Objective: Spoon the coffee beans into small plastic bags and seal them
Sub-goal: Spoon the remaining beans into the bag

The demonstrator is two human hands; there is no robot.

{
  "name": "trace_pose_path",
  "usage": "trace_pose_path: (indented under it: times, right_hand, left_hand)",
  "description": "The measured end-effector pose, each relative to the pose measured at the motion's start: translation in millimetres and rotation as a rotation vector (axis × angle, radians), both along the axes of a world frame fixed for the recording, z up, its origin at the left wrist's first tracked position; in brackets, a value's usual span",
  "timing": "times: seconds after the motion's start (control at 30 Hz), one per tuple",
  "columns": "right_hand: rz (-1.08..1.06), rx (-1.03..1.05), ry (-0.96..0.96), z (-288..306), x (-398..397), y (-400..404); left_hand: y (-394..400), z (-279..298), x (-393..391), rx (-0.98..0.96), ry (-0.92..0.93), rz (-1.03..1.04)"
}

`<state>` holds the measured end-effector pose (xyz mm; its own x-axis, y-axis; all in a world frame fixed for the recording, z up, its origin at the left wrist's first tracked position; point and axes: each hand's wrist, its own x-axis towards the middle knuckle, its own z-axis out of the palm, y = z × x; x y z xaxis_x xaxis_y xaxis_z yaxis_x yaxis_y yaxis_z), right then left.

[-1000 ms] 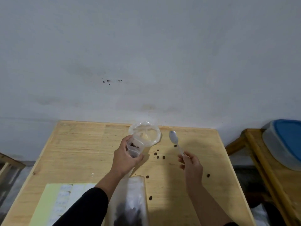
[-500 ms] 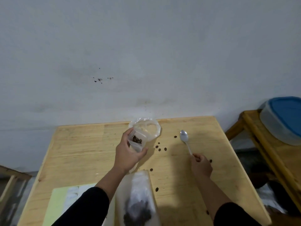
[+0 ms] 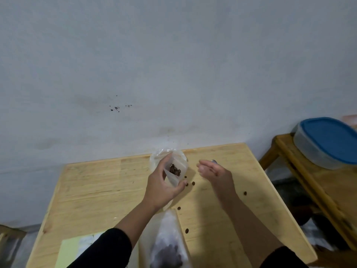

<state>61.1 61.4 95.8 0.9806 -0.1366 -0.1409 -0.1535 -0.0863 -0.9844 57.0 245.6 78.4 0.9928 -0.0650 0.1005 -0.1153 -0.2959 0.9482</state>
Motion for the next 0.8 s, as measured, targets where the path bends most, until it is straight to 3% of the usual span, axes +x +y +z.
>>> trace_pose_path:
  times: [0.1,0.3,0.47,0.57,0.67,0.8]
  right_hand:
    - [0.094,0.09,-0.111,23,2,16]
    - [0.062,0.139,-0.183,41,2,28]
    - [-0.054,0.085,-0.216,55,1,34]
    - [-0.082,0.012,-0.24,62,3,30]
    - [-0.023,0.043,-0.249,71,3,27]
    - [0.094,0.015,-0.329,78,2,18]
  left_hand:
    - [-3,15,-3,-0.018,0.012,-0.063]
    - [-5,41,-3,0.021,-0.056,-0.174]
    - [-4,51,-3,0.024,-0.188,-0.091]
    - [-1,59,-3,-0.021,-0.157,-0.022]
    - [0,68,-5,-0.154,-0.081,0.061]
    - [-2,81,-9,-0.263,-0.124,0.182]
